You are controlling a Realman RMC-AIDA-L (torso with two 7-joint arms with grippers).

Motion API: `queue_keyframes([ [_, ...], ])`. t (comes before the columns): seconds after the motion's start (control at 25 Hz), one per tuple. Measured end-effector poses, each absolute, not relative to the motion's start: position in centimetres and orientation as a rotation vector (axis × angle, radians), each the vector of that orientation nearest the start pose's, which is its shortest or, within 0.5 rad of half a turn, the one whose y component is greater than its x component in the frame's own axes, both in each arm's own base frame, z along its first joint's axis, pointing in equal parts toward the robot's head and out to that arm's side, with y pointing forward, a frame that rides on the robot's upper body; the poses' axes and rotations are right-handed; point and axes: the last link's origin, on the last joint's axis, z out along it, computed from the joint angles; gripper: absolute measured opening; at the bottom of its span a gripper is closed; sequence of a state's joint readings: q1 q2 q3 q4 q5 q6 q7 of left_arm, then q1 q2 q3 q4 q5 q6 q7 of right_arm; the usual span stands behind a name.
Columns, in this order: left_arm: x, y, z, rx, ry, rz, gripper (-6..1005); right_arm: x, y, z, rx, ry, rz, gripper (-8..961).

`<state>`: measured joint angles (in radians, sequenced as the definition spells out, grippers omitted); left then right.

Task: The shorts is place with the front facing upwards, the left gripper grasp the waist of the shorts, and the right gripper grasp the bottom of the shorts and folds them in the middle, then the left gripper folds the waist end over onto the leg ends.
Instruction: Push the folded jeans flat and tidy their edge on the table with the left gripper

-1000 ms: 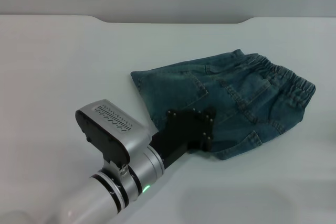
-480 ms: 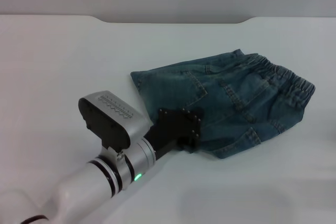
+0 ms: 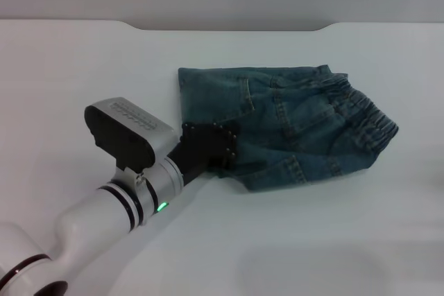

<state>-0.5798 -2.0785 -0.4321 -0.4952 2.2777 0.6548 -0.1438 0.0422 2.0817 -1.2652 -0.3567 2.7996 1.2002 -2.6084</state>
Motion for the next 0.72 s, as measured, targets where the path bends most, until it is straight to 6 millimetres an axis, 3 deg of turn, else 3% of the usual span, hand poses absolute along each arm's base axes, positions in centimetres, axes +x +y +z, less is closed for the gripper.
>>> queue_keyframes([
  [0.28, -23.0, 33.2, -14.5, -2.265, -0.602, -0.562, 14, 40.0, 22.9, 3.3, -1.48, 0.73, 0.738, -1],
  [0.48, -22.1, 32.4, -12.8, -2.171, -0.549, -0.773, 17, 39.3, 23.0, 2.4, -1.585, 0.642, 0.672, 0],
  [0.56, -22.7, 33.6, -9.9, -2.0, -0.492, -0.831, 18, 39.0, 23.3, 2.2, -1.613, 0.587, 0.64, -1],
  [0.72, -24.3, 35.2, -7.6, -1.886, -0.452, -0.769, 19, 38.9, 24.0, 2.3, -1.61, 0.529, 0.594, -1],
])
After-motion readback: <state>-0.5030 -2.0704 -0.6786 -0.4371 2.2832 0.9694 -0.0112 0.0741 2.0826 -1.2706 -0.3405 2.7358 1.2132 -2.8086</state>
